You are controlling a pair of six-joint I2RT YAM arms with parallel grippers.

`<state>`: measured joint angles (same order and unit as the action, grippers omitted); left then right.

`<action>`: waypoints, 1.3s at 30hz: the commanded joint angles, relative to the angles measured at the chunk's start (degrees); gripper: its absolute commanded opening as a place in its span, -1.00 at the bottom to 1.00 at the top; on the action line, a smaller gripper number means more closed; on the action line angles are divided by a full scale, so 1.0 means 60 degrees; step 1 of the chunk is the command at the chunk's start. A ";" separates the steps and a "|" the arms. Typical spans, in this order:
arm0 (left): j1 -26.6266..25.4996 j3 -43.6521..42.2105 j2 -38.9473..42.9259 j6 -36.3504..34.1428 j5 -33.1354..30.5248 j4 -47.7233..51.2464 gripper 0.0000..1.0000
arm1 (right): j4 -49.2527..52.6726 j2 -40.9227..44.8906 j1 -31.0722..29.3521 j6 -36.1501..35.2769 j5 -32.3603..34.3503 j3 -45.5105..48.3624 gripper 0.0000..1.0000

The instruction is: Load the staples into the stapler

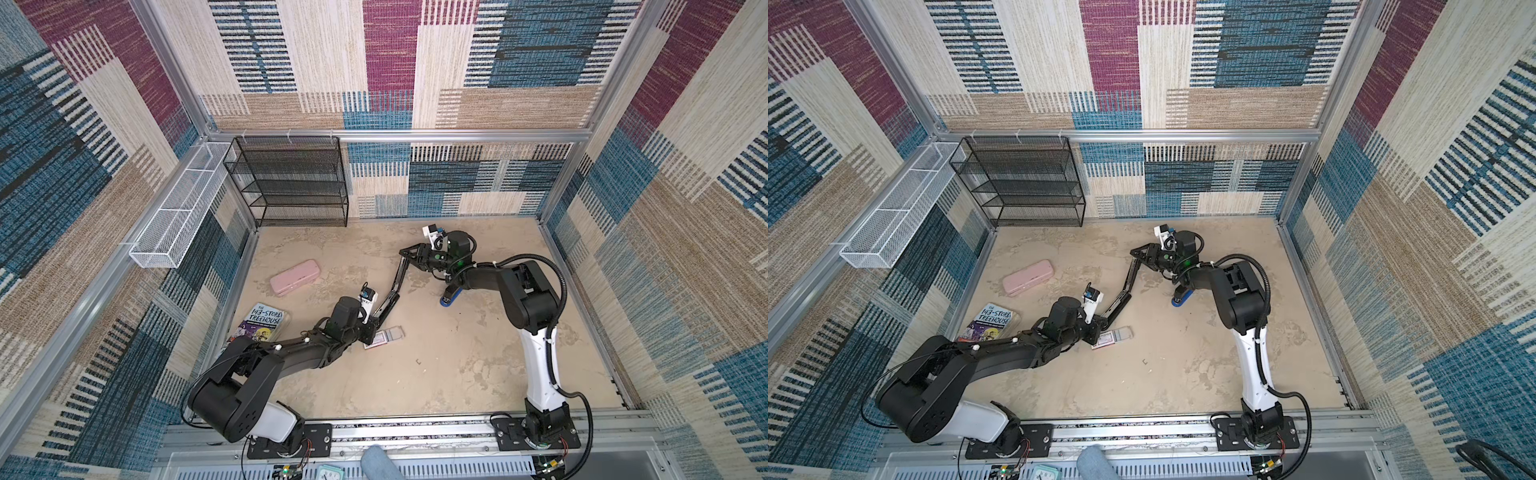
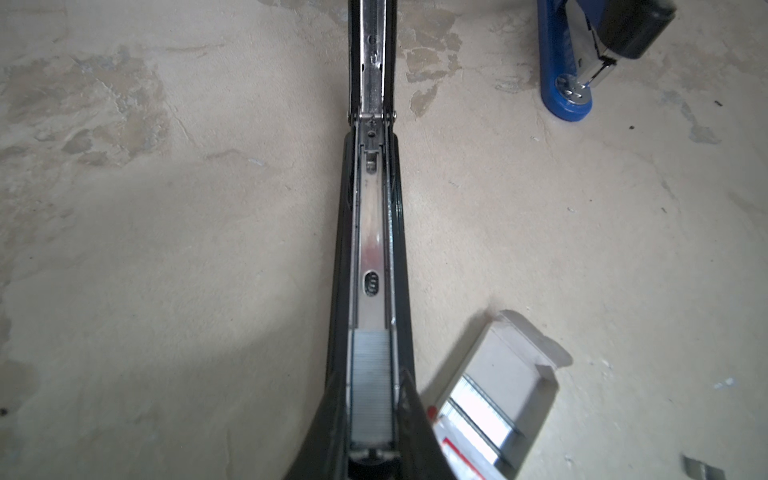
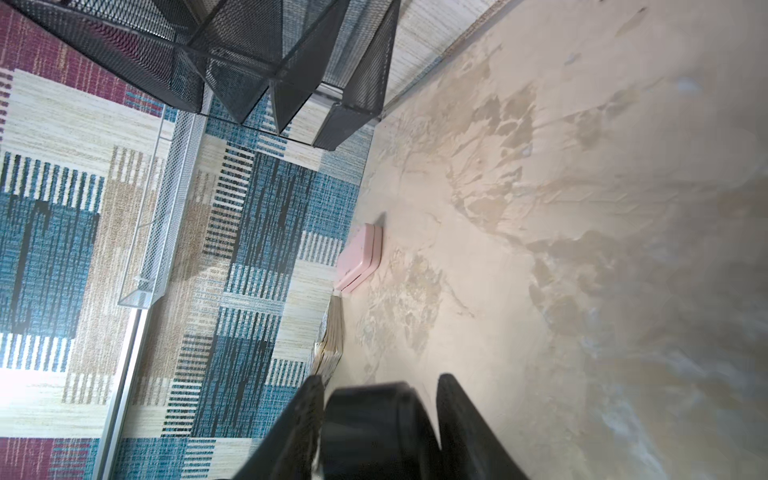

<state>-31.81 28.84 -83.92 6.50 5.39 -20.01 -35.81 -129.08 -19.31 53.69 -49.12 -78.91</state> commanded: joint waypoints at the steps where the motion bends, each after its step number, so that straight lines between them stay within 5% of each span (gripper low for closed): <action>1: -0.0015 0.0144 0.0122 -0.0278 0.0278 -0.0342 -0.89 | -0.0400 0.0198 -0.0153 -0.0226 -0.0284 -0.0053 -0.02; 16: -0.0015 0.0330 0.0332 -0.0088 0.0237 -0.0124 -0.89 | 0.1610 0.1413 -0.0893 -0.2272 0.0815 0.0268 0.06; 39: -0.0015 0.1545 0.0536 -0.0001 0.0174 0.1483 -0.90 | 0.2409 0.2293 -0.1658 -0.3358 0.1704 0.0843 0.04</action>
<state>-31.90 36.71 -81.32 6.44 6.28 -8.51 -22.35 -116.20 -28.77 33.71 -39.03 -74.22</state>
